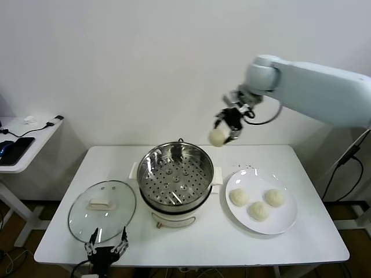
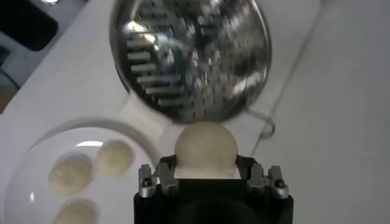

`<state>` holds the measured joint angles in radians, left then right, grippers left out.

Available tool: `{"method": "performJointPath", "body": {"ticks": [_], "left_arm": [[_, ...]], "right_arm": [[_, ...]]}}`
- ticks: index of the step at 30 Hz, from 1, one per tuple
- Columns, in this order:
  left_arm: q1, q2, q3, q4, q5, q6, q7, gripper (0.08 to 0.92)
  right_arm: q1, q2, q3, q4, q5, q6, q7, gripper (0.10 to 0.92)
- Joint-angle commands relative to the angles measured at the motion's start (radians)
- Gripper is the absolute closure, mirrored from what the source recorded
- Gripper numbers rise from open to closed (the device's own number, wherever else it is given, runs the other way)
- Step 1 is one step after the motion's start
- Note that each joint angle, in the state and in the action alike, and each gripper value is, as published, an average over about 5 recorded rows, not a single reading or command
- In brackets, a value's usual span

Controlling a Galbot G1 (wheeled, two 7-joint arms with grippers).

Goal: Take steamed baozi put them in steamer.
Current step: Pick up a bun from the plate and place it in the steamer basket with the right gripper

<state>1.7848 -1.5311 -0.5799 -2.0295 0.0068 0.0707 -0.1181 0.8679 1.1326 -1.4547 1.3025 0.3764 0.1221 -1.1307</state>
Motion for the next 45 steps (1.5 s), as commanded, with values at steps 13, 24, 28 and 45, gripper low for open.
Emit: {"method": "performJointPath", "body": {"ticks": [13,24,28,45], "left_arm": [[-0.001,0.015,-0.008,0.015,-0.004,-0.009,-0.008,0.177],[-0.005,0.016,-0.008,0.028,-0.004,-0.02,-0.014,0.177],[-0.007,0.015,-0.006,0.028,-0.005,-0.021,-0.018,0.177],[0.001,0.013,-0.004,0.019,0.001,-0.023,-0.022,0.177]], "right_arm": [[-0.39,0.331,0.172,-0.467,-0.6,0.587,0.091,0.368],[-0.46,0.391,0.211,-0.623,-0.612,0.62,0.092,0.368],[-0.473,0.403,0.235,-0.662,-0.632,0.623,0.119,0.364],[-0.237,0.277,0.109,-0.467,-0.259,0.632,0.045,0.203]]}}
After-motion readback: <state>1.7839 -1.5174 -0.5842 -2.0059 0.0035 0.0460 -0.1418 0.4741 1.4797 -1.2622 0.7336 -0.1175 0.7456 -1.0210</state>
